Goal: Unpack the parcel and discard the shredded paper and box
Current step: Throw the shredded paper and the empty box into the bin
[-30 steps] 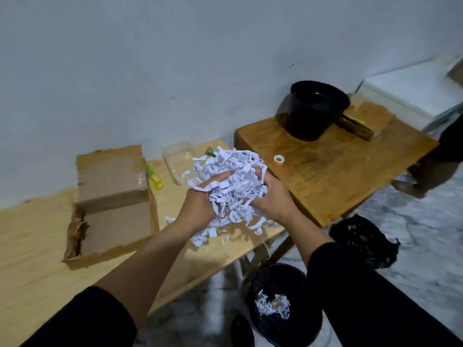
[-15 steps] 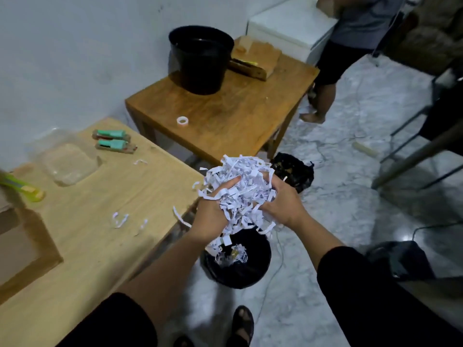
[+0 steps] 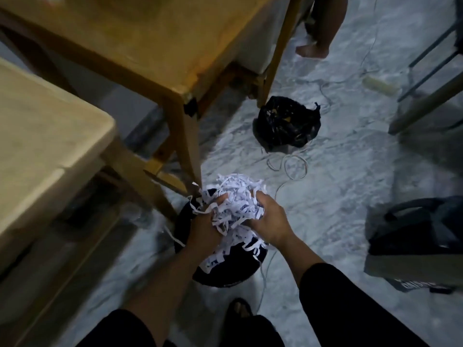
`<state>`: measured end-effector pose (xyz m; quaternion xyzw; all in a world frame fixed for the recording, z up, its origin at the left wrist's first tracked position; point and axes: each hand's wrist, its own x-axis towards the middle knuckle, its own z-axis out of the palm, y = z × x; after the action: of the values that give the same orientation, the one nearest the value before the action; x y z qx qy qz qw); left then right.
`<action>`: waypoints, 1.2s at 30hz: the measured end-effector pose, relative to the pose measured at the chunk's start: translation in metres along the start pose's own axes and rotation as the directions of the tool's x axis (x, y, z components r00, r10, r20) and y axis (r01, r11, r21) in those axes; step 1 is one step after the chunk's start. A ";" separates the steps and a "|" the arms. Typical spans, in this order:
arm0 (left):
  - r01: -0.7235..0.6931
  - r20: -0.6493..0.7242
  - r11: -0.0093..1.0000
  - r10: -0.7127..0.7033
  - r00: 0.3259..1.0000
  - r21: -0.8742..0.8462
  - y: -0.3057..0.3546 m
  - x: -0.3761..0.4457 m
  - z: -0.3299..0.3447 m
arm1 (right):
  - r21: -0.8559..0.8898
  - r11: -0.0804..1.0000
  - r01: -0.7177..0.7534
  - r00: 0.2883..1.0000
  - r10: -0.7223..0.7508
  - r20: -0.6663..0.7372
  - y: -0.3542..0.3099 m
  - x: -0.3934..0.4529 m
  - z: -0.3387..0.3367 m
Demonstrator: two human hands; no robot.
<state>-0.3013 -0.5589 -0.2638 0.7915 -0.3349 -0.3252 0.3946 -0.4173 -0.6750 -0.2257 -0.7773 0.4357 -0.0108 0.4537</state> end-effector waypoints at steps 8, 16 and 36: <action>0.224 0.139 0.929 -0.274 0.952 0.295 -0.064 0.043 0.054 | -0.027 0.998 -0.061 0.987 0.064 0.150 0.068 0.051 0.050; 0.148 0.089 0.731 -0.276 0.957 0.667 0.016 0.020 0.020 | -0.489 0.864 -0.123 0.938 0.262 0.227 0.003 0.030 0.016; -0.027 -0.319 0.649 0.410 0.855 0.761 0.322 -0.058 -0.227 | -0.673 0.685 0.280 0.937 -0.349 0.035 -0.336 -0.108 -0.186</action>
<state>-0.2450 -0.5702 0.1300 0.8872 -0.4277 0.0876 0.1493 -0.3366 -0.6602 0.1644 -0.9491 0.2917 0.0311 0.1146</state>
